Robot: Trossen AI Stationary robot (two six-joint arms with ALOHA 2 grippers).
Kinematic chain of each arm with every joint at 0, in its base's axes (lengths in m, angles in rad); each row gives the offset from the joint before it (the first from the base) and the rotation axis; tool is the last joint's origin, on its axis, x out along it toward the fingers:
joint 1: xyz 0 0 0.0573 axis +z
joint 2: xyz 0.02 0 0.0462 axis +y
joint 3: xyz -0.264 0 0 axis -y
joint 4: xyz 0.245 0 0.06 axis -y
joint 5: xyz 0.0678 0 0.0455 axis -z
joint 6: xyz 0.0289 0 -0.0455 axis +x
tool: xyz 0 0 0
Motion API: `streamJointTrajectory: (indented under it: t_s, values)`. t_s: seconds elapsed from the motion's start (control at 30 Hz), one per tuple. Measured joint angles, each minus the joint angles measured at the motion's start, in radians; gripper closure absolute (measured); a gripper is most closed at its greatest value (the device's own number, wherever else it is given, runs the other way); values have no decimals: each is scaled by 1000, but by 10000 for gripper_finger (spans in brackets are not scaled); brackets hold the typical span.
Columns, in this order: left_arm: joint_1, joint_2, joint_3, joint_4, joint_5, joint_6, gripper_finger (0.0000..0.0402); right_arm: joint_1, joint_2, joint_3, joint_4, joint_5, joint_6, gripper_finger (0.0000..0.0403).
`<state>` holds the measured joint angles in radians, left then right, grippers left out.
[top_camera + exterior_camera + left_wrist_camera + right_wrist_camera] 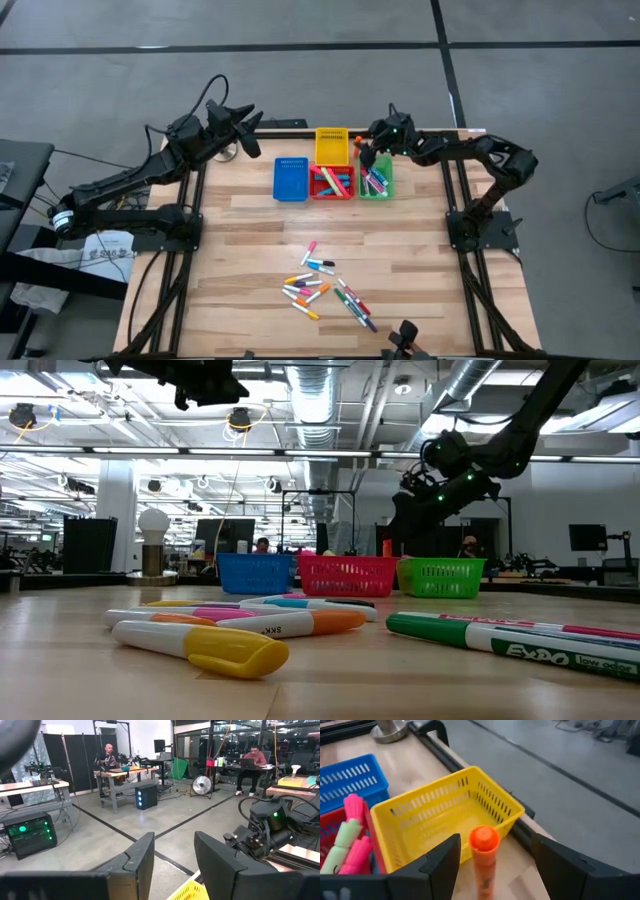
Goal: Pick & Place Markers
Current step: Put the large orange highlighter pen into the red bin
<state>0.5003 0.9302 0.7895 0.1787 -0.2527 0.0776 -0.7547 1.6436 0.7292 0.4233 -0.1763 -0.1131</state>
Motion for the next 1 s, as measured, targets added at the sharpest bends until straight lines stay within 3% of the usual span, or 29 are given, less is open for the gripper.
streamJointTrajectory:
  t_s: [0.23,0.37,0.5,0.77,1.0]
  values:
    - [0,0,0,-6,0,0,262,4,0,0,28,-4,1,171]
    - [0,0,0,-7,0,0,262,15,0,0,27,-4,0,191]
    - [0,0,0,-14,0,0,262,15,0,0,26,-4,0,238]
    - [-4,0,0,-31,0,-8,262,14,0,0,27,26,0,368]
    - [-11,0,0,-31,2,-8,262,14,-3,0,33,79,0,362]
